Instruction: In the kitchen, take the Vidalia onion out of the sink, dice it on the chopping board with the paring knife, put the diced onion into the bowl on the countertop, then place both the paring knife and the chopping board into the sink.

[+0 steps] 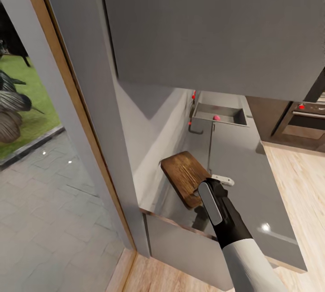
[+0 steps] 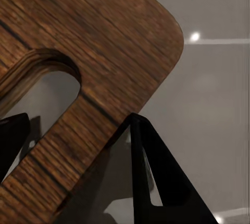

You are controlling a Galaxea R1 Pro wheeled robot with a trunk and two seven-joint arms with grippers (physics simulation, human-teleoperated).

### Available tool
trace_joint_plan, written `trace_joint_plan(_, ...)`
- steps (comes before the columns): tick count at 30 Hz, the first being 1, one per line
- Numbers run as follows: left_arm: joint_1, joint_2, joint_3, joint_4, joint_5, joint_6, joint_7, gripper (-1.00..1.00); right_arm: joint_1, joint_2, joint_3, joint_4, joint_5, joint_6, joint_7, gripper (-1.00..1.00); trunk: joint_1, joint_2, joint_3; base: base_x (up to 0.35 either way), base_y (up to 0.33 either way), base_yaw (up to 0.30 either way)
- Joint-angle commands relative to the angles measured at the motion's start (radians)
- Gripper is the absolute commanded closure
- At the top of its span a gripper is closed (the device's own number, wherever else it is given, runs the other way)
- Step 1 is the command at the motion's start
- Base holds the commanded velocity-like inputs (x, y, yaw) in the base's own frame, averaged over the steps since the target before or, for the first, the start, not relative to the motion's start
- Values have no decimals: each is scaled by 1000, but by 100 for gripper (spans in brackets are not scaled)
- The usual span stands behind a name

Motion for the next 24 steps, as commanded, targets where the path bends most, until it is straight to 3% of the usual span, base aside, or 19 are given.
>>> trace_joint_plan(1,0,0,-5,-2,2,-2,0,-100,-1,-1,1,39,-13,7,-10,100,1,-1,0,0,0,0)
trace_joint_plan(6,0,0,-5,-2,3,-2,0,-100,-1,-3,1,39,-13,7,-10,100,1,-1,8,-69,0,0)
trace_joint_plan(24,0,0,-5,-2,3,-2,0,-100,-1,-3,1,35,-16,7,-8,100,1,-1,36,-238,-78,0)
